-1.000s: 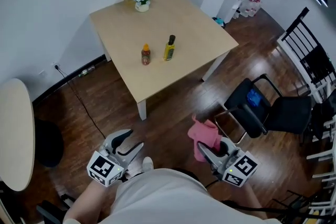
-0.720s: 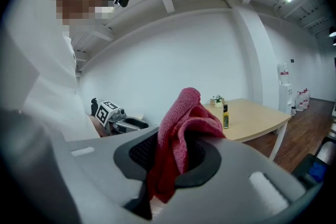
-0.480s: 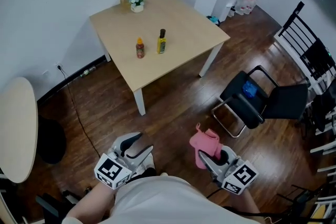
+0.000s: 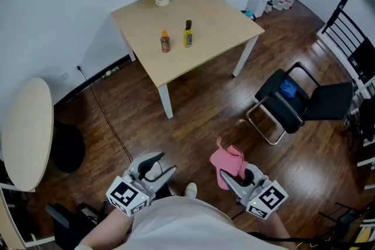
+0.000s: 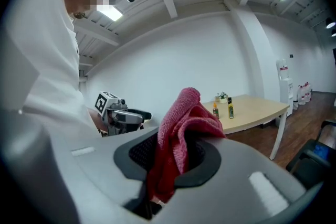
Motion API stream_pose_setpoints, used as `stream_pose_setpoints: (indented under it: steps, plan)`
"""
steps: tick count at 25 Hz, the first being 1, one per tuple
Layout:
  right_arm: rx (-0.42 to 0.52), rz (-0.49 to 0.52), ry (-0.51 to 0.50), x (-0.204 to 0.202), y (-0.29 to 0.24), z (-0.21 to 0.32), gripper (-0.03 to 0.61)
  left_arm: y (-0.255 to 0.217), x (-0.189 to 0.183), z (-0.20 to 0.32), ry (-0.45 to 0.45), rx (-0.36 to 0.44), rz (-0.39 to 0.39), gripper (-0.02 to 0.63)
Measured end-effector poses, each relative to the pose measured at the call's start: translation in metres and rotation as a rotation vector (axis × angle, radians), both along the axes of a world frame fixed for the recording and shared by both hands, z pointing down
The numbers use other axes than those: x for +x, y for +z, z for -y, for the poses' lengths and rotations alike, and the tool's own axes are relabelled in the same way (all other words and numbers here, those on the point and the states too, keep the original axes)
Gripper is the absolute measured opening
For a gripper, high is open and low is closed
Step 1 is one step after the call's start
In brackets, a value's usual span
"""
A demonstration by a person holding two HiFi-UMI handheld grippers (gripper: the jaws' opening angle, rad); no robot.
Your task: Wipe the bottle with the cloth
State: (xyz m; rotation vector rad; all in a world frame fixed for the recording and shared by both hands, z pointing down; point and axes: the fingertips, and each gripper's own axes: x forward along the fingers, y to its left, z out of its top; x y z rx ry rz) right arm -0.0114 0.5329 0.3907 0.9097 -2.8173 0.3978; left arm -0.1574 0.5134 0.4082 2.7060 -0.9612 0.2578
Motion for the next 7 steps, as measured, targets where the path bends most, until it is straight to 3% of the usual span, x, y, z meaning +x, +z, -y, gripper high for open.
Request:
stream_pose_setpoints:
  steps: [7]
  plan:
    - [0.03, 0.029, 0.083, 0.013, -0.014, -0.014, 0.075, -0.019, 0.014, -0.007, 0.08, 0.048, 0.022, 0.213]
